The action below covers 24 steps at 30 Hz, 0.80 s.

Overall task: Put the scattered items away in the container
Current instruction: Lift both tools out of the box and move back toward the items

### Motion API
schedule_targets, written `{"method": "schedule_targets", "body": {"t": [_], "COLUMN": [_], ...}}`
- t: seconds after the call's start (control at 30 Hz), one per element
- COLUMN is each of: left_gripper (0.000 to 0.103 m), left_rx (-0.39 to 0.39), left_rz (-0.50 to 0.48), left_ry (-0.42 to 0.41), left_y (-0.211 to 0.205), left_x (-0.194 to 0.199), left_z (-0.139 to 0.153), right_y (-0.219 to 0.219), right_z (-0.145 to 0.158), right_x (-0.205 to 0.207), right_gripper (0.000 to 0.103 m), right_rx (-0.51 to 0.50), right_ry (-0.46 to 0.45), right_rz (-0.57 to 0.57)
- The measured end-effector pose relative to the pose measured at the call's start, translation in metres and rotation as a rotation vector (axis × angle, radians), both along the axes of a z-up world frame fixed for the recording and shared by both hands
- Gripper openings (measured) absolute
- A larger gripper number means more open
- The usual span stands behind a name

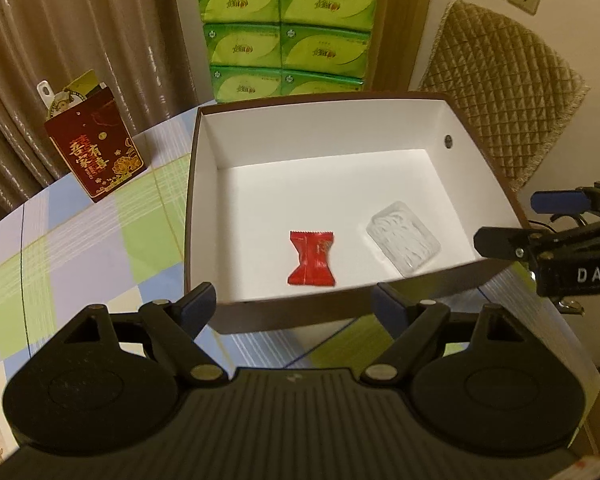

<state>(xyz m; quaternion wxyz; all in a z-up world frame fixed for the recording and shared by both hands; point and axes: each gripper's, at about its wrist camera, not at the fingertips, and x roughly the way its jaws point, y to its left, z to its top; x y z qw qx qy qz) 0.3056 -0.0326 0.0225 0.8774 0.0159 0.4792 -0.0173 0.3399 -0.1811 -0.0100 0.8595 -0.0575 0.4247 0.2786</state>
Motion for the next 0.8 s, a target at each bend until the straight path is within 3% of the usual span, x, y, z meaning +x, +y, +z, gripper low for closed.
{"method": "schedule_targets", "body": {"t": [0.4,0.8], "left_gripper": [0.085,0.085], "left_rx": [0.009,-0.014], "left_rz": [-0.007,0.059], "left_ry": [-0.069,-0.063], "left_y": [0.008,0.036], "left_x": [-0.06,-0.134], "left_z": [0.012,-0.006], "right_y": [-0.001,-0.018], "right_z": [0.012,-0.013], "right_x": [-0.056,-0.101], "right_gripper": [0.089,0.089], "right_rx": [0.017,0.029], "right_ry": [-0.071,-0.019], "right_rz": [-0.027,-0.031]}}
